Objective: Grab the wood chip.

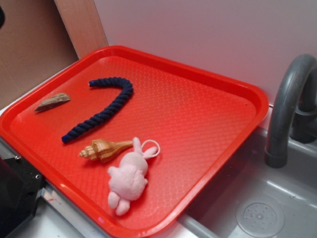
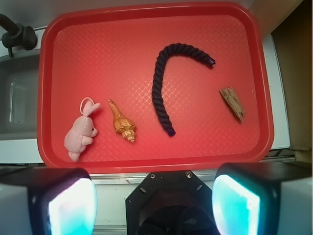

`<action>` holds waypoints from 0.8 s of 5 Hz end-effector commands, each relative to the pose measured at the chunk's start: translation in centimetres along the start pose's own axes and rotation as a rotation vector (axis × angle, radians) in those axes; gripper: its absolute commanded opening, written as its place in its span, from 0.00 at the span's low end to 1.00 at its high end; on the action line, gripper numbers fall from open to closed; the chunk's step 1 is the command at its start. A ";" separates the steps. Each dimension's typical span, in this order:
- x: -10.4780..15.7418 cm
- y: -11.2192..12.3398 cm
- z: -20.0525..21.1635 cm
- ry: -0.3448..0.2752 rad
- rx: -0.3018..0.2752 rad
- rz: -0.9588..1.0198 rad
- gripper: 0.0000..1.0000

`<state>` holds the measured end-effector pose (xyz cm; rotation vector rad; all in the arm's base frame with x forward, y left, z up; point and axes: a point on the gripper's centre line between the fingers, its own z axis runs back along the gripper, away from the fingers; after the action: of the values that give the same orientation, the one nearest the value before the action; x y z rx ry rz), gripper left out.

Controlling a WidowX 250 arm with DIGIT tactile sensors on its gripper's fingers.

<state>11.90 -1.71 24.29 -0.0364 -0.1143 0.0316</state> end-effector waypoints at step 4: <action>5.5 8.3 -4.6 -0.146 0.017 -0.129 1.00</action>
<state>17.62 6.05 19.14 -0.0269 -0.2404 -0.1316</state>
